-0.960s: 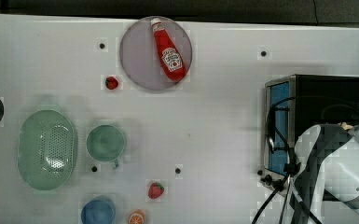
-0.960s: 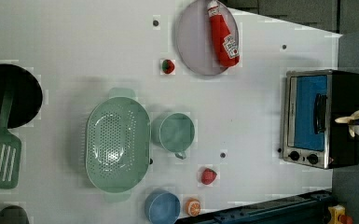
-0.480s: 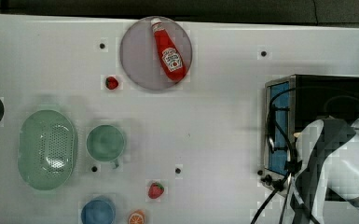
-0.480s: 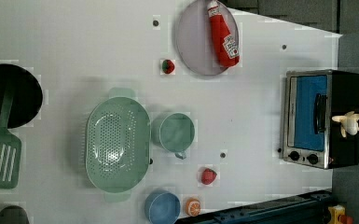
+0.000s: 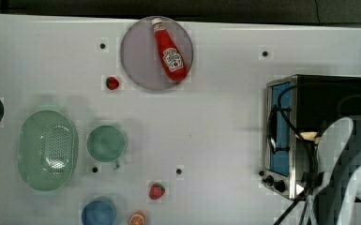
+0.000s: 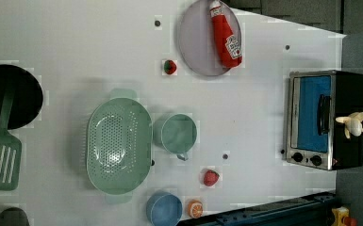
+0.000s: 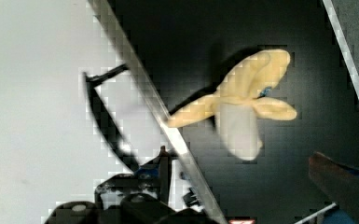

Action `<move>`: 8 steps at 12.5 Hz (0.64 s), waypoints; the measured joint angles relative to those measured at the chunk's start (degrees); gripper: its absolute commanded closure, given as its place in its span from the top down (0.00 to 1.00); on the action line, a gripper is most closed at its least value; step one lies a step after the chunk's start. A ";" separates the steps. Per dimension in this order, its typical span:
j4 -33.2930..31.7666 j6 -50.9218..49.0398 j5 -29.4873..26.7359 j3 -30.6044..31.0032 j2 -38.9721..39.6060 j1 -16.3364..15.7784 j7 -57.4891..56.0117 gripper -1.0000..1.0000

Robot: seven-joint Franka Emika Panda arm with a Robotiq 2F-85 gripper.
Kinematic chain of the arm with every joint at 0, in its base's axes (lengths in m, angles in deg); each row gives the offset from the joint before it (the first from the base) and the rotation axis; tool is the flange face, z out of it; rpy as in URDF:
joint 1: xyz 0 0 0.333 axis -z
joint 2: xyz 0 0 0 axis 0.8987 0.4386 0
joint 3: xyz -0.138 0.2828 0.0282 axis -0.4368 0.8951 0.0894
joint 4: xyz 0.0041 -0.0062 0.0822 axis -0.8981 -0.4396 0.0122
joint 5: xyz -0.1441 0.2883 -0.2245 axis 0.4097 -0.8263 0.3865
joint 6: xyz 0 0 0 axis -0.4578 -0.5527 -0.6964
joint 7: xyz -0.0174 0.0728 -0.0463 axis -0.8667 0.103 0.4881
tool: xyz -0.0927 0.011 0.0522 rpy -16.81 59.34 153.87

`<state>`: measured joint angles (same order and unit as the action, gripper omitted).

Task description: Pick banana from table and place on oven.

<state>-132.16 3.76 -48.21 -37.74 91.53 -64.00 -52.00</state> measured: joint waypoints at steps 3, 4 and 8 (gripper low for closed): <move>3.08 -6.71 0.48 5.48 -6.57 -1.29 7.19 1.00; 3.80 -7.82 1.05 8.49 -8.99 -1.34 12.34 1.00; 4.98 -13.23 2.19 21.40 -15.12 -2.71 33.04 1.00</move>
<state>-127.18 -9.47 -46.02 -16.34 76.41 -66.71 -18.96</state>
